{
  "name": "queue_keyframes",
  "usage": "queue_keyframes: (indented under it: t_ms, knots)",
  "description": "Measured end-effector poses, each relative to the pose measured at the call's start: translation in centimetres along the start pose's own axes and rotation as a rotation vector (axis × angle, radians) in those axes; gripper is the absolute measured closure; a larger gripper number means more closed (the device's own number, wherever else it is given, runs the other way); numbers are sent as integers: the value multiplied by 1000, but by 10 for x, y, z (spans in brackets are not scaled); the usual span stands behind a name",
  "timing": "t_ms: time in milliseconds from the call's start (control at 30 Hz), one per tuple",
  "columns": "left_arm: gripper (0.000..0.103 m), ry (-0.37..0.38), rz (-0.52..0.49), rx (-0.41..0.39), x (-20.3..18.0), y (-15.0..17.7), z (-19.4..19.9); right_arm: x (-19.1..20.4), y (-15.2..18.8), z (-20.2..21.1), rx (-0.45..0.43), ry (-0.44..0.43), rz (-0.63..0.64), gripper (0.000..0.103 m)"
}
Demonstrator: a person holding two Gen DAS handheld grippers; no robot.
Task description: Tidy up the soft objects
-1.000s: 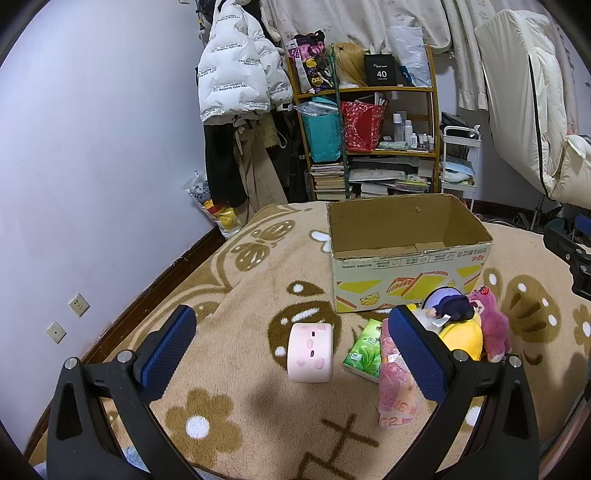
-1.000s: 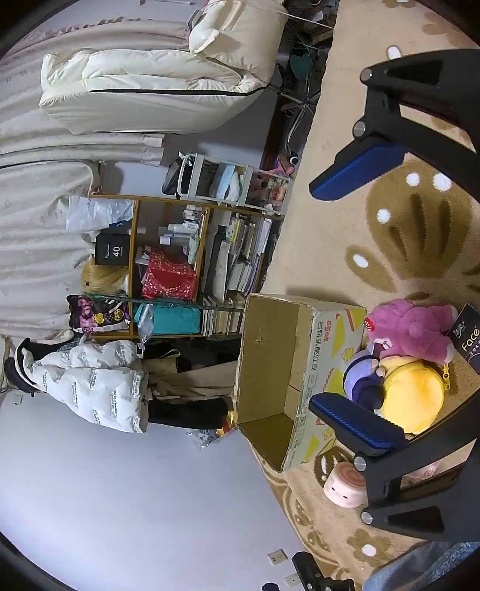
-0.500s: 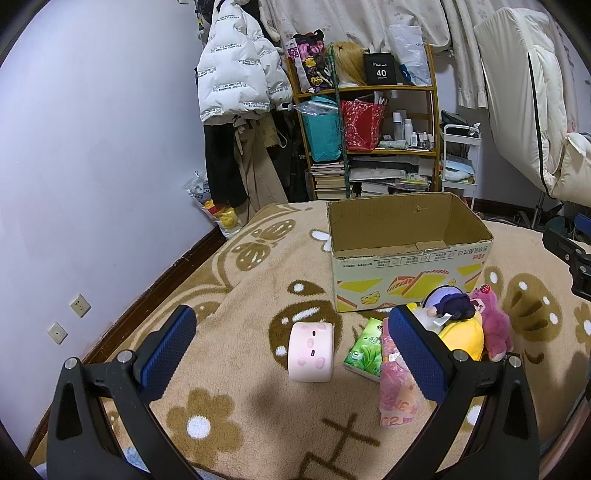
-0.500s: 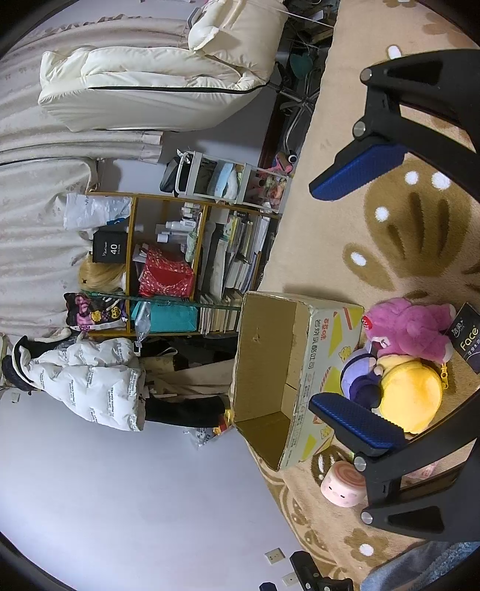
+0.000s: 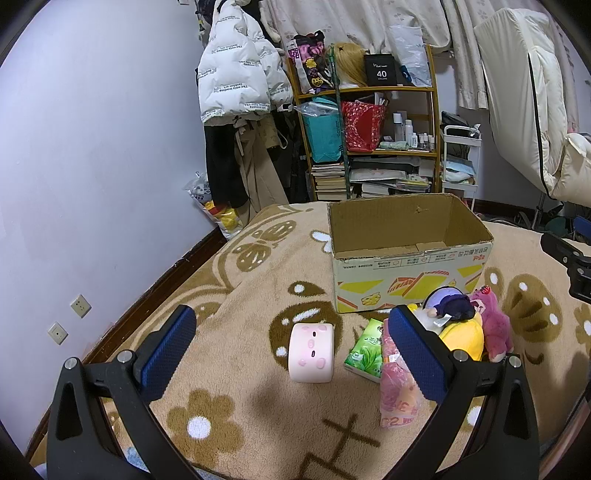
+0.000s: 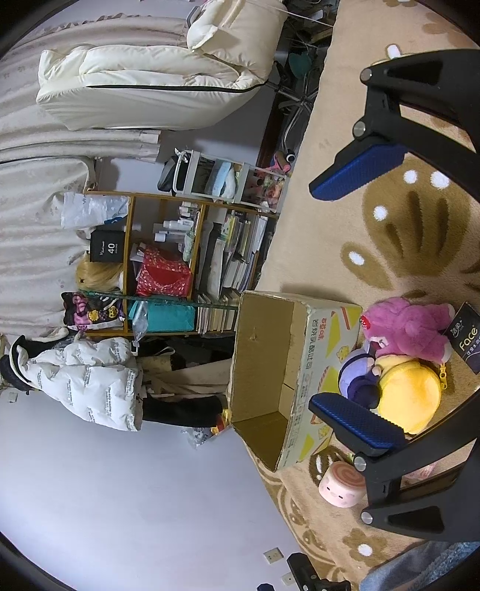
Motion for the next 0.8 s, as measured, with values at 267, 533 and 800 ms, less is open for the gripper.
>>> queue_keyframes:
  t_ms: [267,533,800]
  knots:
    - [0,-2,1,-1,4,-1,1,1,2,-1,5,-1,-1,0]
    - [0,-2,1,-1,4,-1,1,1,2,-1,7,-1,-2,0]
    - [0,-3,0,-1,4,-1,1,1,2,0,9,-1,-2,0]
Point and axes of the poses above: each gripper's, at about its wrist camera, not at the fingertips, and z roughly against the way its jaws point, x to its left, y to its underside, the point moved 8 cm from there along -z, roughly the way its jaws point, and after that the axes turned 15 degrees about -y, right-handed, at the moved point
